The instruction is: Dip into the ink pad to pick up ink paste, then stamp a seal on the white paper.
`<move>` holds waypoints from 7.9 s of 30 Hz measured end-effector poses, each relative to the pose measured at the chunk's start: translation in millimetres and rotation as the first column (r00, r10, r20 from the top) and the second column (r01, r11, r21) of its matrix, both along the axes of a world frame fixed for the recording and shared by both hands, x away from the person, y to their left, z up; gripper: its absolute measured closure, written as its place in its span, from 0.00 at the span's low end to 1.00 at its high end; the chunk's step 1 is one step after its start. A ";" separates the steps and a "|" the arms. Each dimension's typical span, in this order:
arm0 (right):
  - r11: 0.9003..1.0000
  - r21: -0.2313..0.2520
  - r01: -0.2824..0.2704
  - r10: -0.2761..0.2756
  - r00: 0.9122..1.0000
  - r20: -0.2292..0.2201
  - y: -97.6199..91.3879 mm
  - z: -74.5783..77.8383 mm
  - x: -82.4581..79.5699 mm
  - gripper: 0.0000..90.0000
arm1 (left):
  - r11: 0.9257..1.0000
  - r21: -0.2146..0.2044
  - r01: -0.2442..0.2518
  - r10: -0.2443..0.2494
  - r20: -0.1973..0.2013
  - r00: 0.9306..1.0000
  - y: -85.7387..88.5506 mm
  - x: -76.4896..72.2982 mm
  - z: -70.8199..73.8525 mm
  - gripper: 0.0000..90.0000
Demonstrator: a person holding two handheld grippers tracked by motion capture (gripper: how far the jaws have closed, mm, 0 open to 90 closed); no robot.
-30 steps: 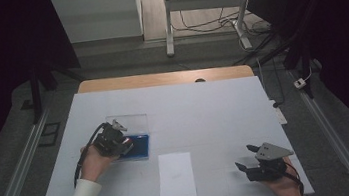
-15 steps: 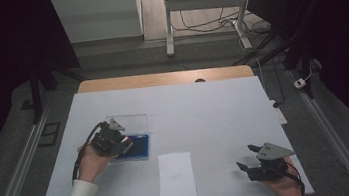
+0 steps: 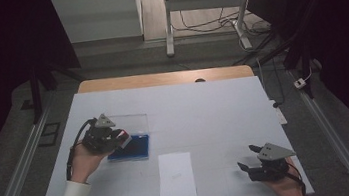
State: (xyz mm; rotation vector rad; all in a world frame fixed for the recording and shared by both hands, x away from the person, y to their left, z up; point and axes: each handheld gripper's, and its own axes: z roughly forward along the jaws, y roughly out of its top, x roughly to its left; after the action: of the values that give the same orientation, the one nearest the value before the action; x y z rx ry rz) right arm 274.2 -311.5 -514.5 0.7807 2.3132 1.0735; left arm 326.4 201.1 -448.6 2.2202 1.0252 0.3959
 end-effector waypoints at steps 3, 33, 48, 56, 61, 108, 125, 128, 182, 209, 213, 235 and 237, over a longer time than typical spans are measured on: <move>1.000 0.003 0.000 0.000 1.000 -0.002 -0.4 -0.1 0.0 0.29 | 1.000 -0.017 0.009 -0.009 0.004 1.000 1.6 -2.0 3.5 0.78; 1.000 -0.006 -0.002 0.002 1.000 -0.008 0.6 -0.9 1.1 0.29 | 0.980 -0.117 0.160 -0.158 0.027 0.987 -27.0 -18.5 21.8 0.78; 1.000 -0.012 -0.005 0.005 1.000 -0.010 0.8 -1.8 1.5 0.29 | 0.973 -0.090 0.214 -0.214 0.007 0.977 -45.5 -20.3 18.3 0.77; 1.000 -0.013 -0.002 0.001 1.000 -0.008 0.7 -1.7 1.4 0.29 | 0.965 -0.084 0.250 -0.251 -0.008 0.968 -55.9 -22.0 15.1 0.77; 1.000 -0.006 -0.002 0.001 1.000 -0.013 0.4 -1.7 1.5 0.29 | 0.959 -0.085 0.271 -0.273 -0.014 0.962 -63.7 -24.7 13.8 0.77; 1.000 -0.019 -0.002 0.002 1.000 -0.013 1.2 -3.1 1.8 0.29 | 0.900 -0.009 0.435 -0.433 -0.119 0.893 -133.6 -34.9 -25.4 0.77; 1.000 -0.017 -0.005 0.005 1.000 -0.015 0.4 -2.7 1.7 0.29 | 0.896 0.034 0.443 -0.435 -0.136 0.890 -146.1 -36.5 -37.6 0.77; 1.000 -0.017 -0.005 0.005 1.000 -0.015 0.4 -2.7 1.7 0.29 | 0.894 0.045 0.446 -0.436 -0.136 0.889 -147.2 -36.7 -38.1 0.77; 1.000 -0.011 -0.005 0.005 1.000 -0.011 2.8 -1.8 1.3 0.29 | 0.892 0.140 0.430 -0.408 -0.160 0.899 -159.6 -42.2 -40.6 0.79; 1.000 -0.011 -0.008 0.008 1.000 -0.004 3.8 0.1 0.0 0.29 | 0.882 0.126 0.455 -0.435 -0.159 0.887 -157.0 -39.3 -42.7 0.79; 1.000 -0.010 -0.008 0.008 1.000 -0.005 3.9 0.1 -0.2 0.29 | 0.883 0.123 0.453 -0.433 -0.158 0.887 -156.7 -39.5 -43.0 0.79; 1.000 0.007 0.001 -0.001 1.000 0.005 -1.2 2.8 0.0 0.29 | 0.909 -0.004 0.417 -0.415 -0.091 0.905 -138.2 -39.1 -30.7 0.78; 1.000 0.007 0.002 -0.002 1.000 0.003 -1.3 2.5 0.0 0.29 | 0.913 -0.024 0.407 -0.408 -0.074 0.910 -134.5 -39.5 -25.6 0.78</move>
State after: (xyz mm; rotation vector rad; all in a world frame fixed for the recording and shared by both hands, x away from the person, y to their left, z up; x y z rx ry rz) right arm 274.2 -312.8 -511.9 0.7834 2.3075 1.0814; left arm 286.9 66.6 -474.2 2.3815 0.5701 0.1177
